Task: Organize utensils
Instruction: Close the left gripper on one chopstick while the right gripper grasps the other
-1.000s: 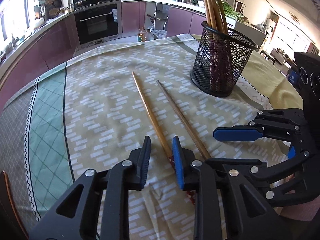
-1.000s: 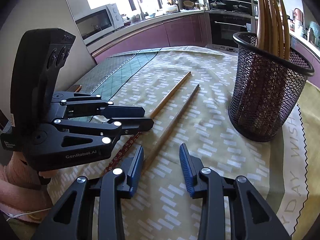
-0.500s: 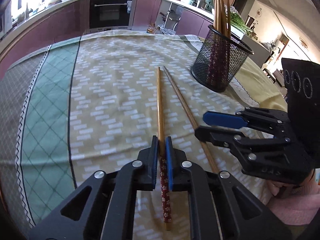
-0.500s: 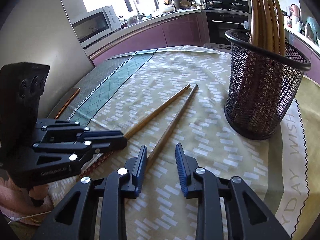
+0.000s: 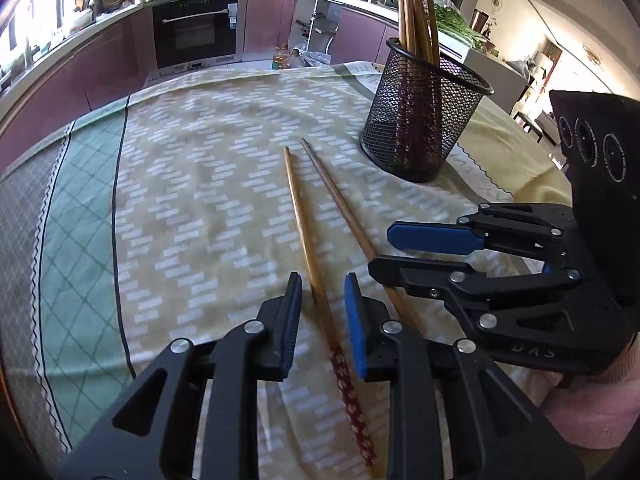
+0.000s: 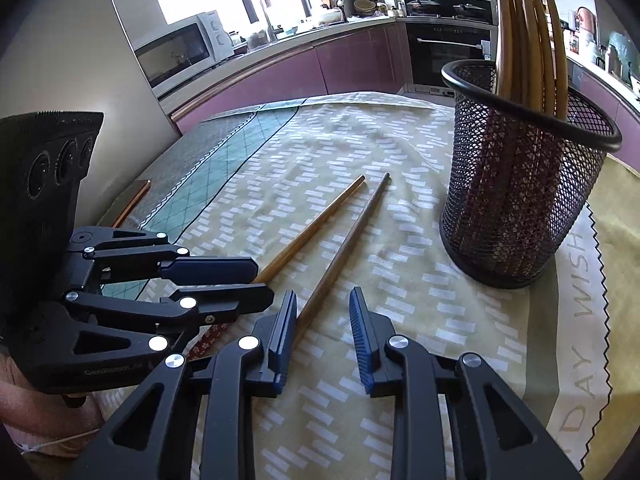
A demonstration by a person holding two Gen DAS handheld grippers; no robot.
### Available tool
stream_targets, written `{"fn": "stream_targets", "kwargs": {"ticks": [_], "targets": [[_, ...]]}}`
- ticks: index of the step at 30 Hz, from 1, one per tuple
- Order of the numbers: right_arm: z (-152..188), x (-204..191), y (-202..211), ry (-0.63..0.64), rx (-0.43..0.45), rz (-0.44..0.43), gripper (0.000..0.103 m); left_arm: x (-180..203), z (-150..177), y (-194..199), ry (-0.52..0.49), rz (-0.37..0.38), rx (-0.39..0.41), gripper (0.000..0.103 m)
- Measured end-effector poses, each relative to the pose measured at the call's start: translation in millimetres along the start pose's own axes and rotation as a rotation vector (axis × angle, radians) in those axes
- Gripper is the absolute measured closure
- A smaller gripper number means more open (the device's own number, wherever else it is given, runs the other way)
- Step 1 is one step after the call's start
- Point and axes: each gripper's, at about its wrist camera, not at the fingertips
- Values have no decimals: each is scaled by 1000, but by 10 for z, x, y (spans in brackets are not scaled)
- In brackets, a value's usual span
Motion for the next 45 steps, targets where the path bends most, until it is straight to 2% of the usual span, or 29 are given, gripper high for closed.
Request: {"fn": "stream_targets", "kwargs": {"ticks": [9,18,22,34,40,45], "targets": [[-110,62,-90,-25,-8,3,83,-42,-174,-111,-38,-37,-18,85],[-183,48,-156,-38,-12,17,85,-24,-211,-167,-40,-69,-7,90],[-177,49,-169,-52,-11,9,91,-18,-203,-170,-30,-75,3,93],[-145,160,-39,-124,30,-54,97,-59,-153,-73,20,-47,33,95],[-136,126,-78,-102,2,-62,97,-62,-138,-52,27,-36,34,95],[-136,106,-154,-95,-24,-50,93,-52,-133,-84,21,-38,23,95]]}}
Point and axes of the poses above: each gripper's, at about its wrist camera, not at the fingertips, and y roughly against the way its jaws point, x to its right, z to its underside, and after that the axes turned 10 degrees about z, right-handed
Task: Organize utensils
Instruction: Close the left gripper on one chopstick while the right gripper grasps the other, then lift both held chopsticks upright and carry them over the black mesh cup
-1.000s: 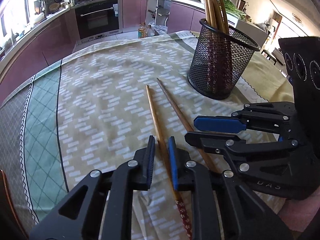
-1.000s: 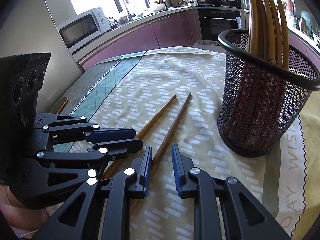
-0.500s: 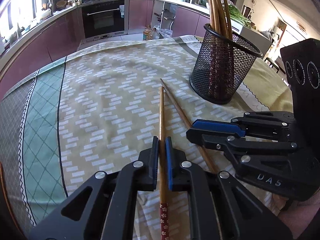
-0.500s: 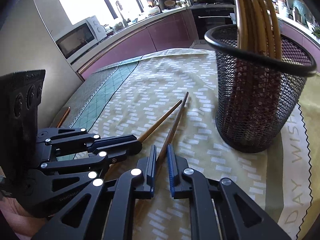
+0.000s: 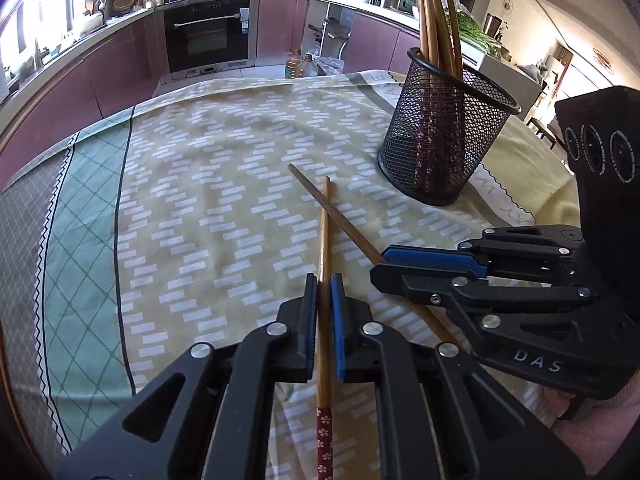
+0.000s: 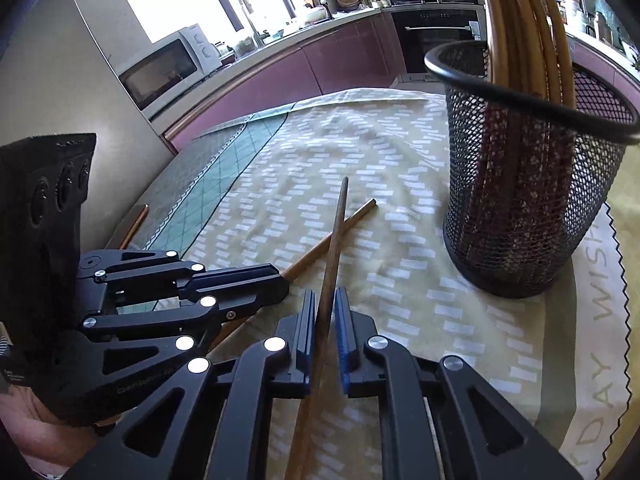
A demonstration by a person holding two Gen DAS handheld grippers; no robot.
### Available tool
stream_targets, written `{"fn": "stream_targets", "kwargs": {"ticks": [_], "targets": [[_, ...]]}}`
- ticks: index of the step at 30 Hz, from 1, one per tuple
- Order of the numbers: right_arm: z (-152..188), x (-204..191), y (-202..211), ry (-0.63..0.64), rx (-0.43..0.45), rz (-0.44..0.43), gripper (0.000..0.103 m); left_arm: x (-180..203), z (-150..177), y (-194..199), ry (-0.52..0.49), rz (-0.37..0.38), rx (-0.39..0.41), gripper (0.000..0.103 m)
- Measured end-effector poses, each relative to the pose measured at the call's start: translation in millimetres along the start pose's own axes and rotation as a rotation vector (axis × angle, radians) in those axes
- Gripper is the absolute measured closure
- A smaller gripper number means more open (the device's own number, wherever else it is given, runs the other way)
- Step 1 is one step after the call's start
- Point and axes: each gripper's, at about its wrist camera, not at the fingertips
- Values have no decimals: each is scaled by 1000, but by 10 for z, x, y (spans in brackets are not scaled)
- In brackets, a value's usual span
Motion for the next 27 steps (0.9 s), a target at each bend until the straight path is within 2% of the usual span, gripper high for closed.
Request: {"fn": "stream_targets", "kwargs": {"ticks": [9,12,27], "targets": [[9,-42,5,24,9,24,95,72,-18,-58,-56,-28,-22,95],[21,-9,37,9,20,6,97,96,-15,-58,-56,-44,-10,95],[14,45,378,-12,123,-32,97,64,-52,290,-18,-20,90,95]]}}
Point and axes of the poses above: each gripper's, at about its wrist camera, not at the fingertips, and y roughly against the way its jaws point, x to its right, z to its underside, and after that the axes turned 10 degrees about z, right-handed
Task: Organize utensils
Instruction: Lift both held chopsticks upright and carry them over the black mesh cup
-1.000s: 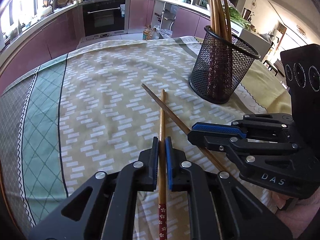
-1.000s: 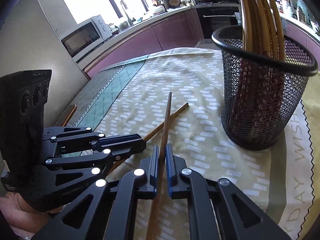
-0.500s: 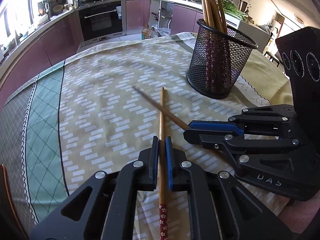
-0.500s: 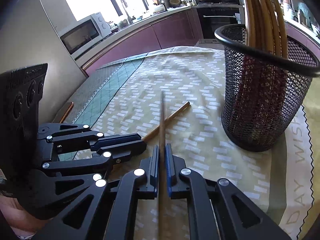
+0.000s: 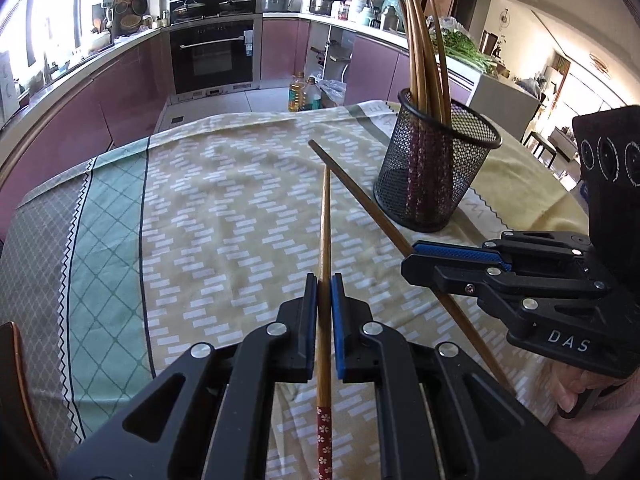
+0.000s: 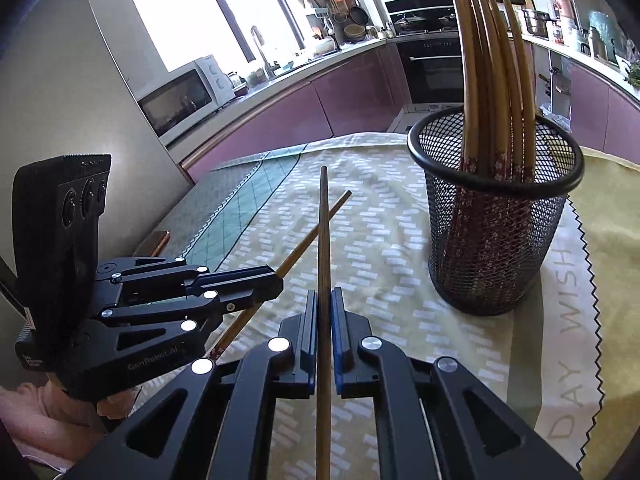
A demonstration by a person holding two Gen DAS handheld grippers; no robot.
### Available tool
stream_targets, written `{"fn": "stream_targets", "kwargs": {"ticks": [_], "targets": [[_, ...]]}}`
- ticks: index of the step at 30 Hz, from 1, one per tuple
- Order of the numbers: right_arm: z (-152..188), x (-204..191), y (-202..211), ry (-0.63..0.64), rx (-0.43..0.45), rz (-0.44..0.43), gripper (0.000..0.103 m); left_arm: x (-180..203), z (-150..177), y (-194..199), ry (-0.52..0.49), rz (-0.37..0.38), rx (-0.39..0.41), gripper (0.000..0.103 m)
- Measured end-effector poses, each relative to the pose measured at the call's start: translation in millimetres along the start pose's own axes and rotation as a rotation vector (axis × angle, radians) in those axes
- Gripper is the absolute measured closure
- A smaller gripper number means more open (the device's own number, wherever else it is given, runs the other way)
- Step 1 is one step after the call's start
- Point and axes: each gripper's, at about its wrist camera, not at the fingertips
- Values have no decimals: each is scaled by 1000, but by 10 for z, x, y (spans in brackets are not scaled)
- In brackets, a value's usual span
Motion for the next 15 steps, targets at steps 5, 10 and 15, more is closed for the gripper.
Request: {"fn": "stream_targets", "kwargs": {"ticks": [5,10,15], "targets": [[2,22,76,0,20,-7,97,2,-27,110,8,10,32,95],[-2,32,160,4,44,-11,97,6,-55,197,22,21,57,95],[22,58,247,7,64,-10,97,15,-74,264,25,30,75,95]]}}
Point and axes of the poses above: each gripper's, at about its wrist camera, not at the fingertips, and y roughly against the way its jaws point, x to its right, z to its underside, and after that the axes turned 10 degrees about z, right-handed
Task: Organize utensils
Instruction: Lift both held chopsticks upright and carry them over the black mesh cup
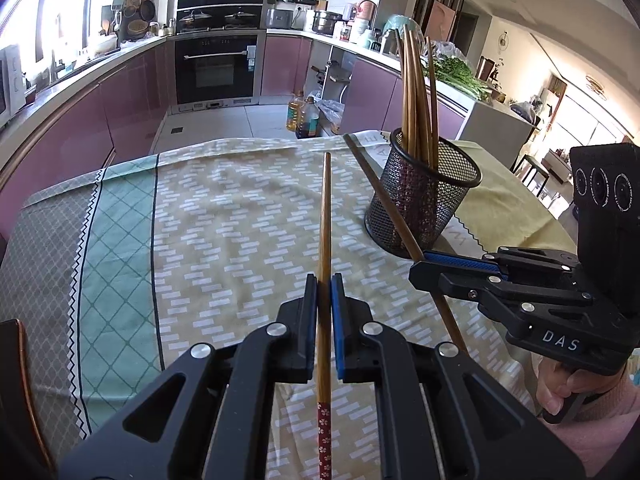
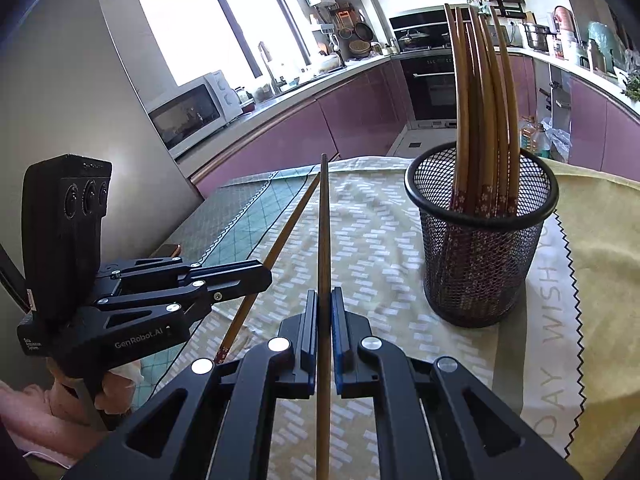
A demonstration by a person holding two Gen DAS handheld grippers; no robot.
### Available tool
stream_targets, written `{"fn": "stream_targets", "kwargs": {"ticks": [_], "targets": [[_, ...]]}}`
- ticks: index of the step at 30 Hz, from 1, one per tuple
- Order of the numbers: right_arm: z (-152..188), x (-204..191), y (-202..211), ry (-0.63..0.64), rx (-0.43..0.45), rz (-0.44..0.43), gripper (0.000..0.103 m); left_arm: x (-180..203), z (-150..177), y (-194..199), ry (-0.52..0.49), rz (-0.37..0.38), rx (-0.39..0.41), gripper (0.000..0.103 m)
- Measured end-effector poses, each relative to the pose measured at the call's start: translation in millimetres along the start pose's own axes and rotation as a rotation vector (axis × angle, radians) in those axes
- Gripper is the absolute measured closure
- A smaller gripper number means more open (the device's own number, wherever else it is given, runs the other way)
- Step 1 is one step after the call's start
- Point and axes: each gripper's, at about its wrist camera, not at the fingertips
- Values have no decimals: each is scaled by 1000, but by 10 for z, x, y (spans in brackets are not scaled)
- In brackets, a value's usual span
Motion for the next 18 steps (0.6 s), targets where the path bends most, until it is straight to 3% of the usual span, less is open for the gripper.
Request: {"fn": "stream_targets", "kwargs": {"ticks": [18], "targets": [[-59,-23,171,20,51,12,97,-4,-63,281,14,57,70,95]]}}
Point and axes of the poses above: each gripper's, at about its wrist camera, not at the fingertips, and y roughly against the way its jaws point, x to its right, z to its underside, and after that the axes turned 10 degrees about z, right-handed
